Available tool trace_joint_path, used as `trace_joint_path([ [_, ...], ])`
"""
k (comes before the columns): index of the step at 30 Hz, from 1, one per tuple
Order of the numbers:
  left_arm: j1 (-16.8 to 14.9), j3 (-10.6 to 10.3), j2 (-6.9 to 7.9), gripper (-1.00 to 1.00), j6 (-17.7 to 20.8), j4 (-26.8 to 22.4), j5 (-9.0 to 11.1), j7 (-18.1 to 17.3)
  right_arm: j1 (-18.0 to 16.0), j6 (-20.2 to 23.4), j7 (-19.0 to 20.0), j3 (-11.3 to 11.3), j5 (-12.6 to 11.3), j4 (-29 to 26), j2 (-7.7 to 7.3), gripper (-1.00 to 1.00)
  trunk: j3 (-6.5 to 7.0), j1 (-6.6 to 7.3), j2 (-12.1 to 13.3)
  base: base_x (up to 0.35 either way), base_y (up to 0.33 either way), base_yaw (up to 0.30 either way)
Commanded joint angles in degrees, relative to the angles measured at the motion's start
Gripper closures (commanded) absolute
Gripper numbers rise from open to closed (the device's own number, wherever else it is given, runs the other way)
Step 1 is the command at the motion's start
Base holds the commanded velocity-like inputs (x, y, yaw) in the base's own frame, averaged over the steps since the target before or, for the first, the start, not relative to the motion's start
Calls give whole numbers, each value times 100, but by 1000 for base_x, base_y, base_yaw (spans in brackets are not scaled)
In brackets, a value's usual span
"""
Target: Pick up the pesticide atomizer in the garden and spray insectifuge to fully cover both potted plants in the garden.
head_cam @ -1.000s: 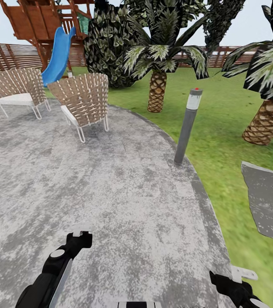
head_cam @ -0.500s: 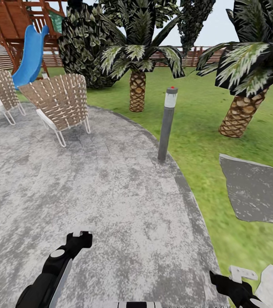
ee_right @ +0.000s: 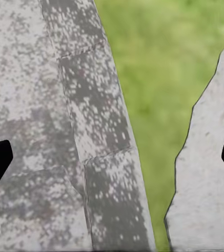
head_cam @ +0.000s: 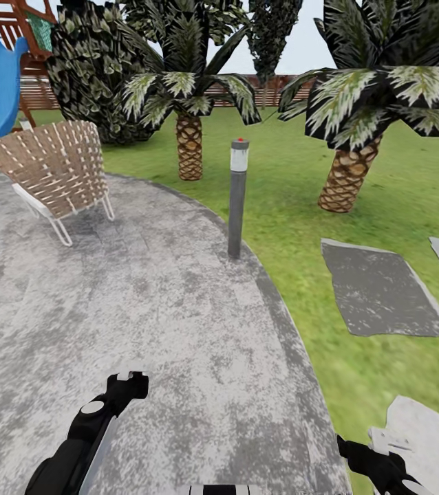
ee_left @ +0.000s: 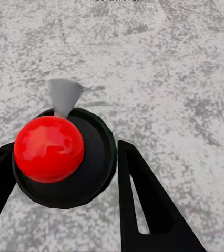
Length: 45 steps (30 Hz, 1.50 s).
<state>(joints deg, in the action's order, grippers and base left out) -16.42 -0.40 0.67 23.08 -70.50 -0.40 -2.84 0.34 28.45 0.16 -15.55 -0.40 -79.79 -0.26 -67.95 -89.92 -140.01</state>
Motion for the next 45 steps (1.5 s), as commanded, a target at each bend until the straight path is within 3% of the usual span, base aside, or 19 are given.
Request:
trace_joint_path([
  [1,-2,-4,3,100,30,-8,-4,-15,1,29,2,0,-4,-11,-1,-100,-4,1,-2,0,0,-273],
  [36,-2,-4,3,100,30,-8,-13,-15,1,29,2,0,-4,-2,-1,-100,-4,1,-2,0,0,-276],
  [45,-2,-4,3,100,30,-8,-13,-15,1,29,2,-4,-4,-10,-1,-100,-169,-178,-324,0,0,-277],
])
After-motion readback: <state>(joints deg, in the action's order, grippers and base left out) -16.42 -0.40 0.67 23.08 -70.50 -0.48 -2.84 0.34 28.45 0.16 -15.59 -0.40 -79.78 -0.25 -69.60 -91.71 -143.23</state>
